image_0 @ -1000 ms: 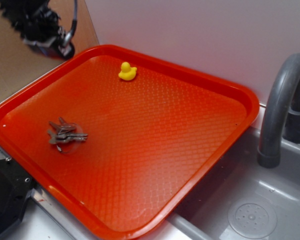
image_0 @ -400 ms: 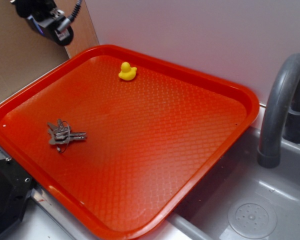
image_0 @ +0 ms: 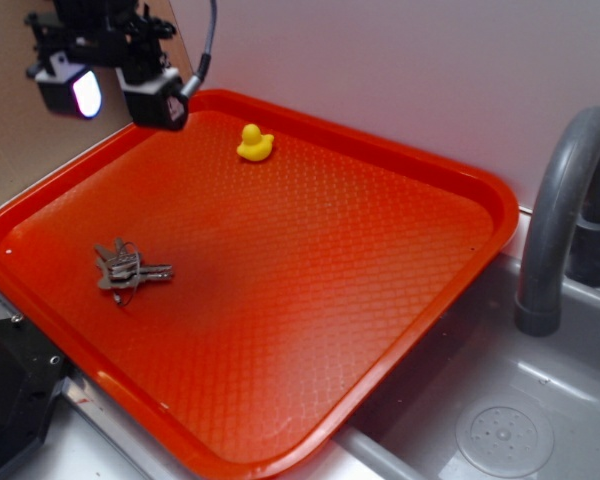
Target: Grab the silver keys.
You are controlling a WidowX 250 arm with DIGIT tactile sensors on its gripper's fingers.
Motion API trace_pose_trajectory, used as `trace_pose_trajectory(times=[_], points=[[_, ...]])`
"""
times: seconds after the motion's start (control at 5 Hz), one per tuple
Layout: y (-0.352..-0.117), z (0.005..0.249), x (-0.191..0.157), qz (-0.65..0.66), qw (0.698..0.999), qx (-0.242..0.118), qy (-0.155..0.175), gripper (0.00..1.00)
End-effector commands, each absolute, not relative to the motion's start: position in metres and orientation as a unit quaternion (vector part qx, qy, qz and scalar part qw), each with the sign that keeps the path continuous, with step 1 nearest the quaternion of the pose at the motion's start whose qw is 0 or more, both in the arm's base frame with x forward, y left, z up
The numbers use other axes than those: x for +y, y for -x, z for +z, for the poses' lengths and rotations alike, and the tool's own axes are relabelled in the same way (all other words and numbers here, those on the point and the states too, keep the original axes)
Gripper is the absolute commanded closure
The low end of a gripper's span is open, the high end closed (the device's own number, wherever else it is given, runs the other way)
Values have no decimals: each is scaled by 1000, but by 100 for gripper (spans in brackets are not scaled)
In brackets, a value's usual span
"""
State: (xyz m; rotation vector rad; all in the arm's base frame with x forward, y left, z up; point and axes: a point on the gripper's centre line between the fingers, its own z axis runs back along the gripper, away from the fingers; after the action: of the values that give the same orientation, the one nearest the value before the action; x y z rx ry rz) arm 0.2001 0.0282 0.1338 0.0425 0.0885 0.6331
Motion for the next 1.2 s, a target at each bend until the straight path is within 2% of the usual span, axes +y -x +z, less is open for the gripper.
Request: trace_pose_trajectory(times=[0.0, 0.2, 0.4, 0.6, 0.8, 1.0], points=[[-168, 95, 55, 489, 872, 25, 24, 0], [-154, 86, 45, 469, 883, 9, 22, 0], [-143, 78, 30, 458, 888, -3, 40, 0], [-141, 82, 18, 434, 899, -13, 55, 0], [-143, 97, 7, 417, 905, -16, 79, 0], [-149, 97, -1, 420, 905, -23, 72, 0]])
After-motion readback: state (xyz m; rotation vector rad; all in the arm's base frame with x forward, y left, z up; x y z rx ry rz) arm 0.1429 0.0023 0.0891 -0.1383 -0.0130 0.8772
